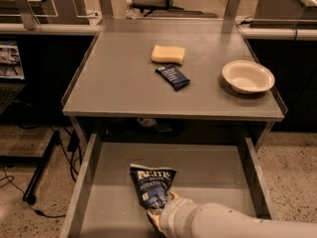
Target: Pick blue chip bag from top drawer and place on counter
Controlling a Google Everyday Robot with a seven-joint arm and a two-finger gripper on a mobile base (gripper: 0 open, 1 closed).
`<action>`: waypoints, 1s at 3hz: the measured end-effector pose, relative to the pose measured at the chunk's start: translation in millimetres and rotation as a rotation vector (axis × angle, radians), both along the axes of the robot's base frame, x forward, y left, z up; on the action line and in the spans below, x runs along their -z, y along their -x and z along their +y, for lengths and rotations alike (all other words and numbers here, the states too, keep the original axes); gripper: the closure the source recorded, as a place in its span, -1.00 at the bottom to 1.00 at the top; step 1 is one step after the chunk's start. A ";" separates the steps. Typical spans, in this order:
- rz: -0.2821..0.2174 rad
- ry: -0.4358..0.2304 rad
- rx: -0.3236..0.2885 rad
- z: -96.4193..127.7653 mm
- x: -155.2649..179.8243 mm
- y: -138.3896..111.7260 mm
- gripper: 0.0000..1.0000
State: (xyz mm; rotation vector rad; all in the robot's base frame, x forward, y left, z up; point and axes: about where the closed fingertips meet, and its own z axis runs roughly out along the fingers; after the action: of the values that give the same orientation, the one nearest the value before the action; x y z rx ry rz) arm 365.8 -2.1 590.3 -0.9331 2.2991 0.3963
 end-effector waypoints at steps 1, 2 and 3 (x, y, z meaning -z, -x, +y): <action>0.000 0.000 0.000 0.0 -2.9 0.0 1.00; -0.064 0.013 -0.031 0.3 -43.2 -5.5 1.00; -0.218 0.029 -0.100 6.5 -138.4 -24.0 1.00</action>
Offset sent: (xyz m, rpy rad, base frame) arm 0.0165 -0.0146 0.2803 -0.0704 -0.4080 0.2052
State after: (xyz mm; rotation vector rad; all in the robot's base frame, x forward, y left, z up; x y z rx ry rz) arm 389.8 4.4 728.7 -1.0547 2.0715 0.2880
